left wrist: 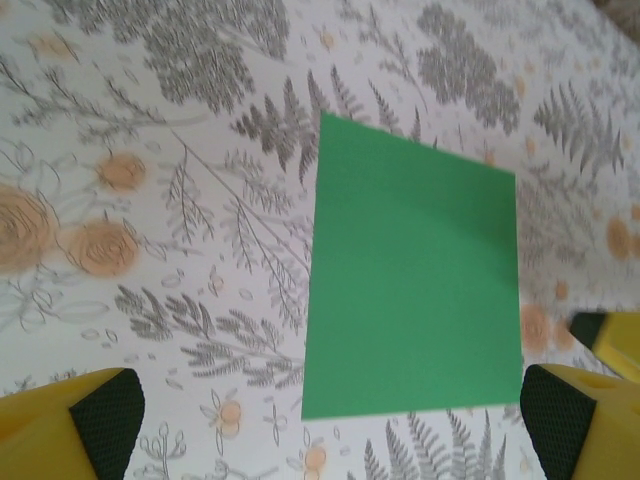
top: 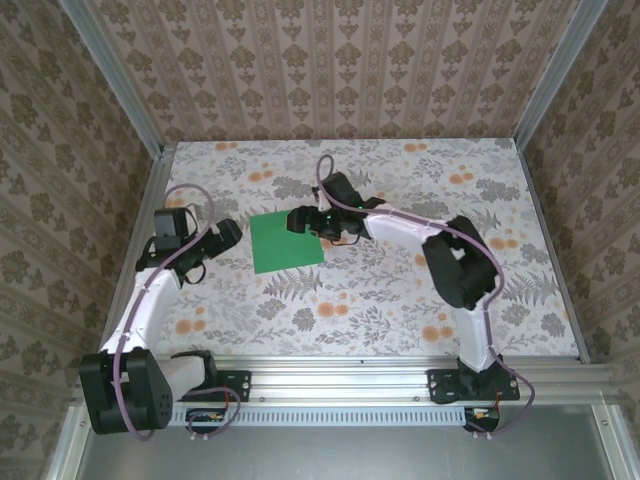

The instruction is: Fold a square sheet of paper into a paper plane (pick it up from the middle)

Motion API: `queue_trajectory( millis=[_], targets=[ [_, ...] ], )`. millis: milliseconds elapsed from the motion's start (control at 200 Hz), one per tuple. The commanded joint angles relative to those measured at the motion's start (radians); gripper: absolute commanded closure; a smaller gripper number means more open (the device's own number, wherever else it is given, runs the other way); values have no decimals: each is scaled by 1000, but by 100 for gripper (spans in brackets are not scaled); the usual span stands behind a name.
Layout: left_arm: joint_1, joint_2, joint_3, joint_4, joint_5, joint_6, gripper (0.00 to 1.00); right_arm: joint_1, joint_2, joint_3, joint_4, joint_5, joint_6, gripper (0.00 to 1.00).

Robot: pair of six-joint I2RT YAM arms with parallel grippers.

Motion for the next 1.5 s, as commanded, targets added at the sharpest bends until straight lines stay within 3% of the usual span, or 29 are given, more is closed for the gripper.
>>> queue_trajectory(
  millis=[0, 310, 570, 840, 1190, 1380, 1495],
  targets=[
    [-3, -17, 10, -63, 23, 47, 0, 35, 114, 193, -172, 35, 10, 15],
    [-11, -40, 0, -78, 22, 28, 0, 76, 411, 553, -277, -3, 58, 16],
    [-16, -94, -35, -98, 22, 15, 0, 81, 453, 519, -408, 87, 20, 16],
    [-70, -80, -45, -85, 27, -24, 0, 76, 280, 203, -409, 170, -93, 15],
    [-375, -26, -76, -28, -138, -125, 0, -12, 20, -185, -465, 262, -264, 14],
    [-490, 5, -65, -13, -200, -154, 0, -48, -96, -190, -547, 265, -361, 13],
    [-516, 22, -47, -17, -221, -155, 0, -47, -164, -158, -575, 282, -363, 12]
  ],
)
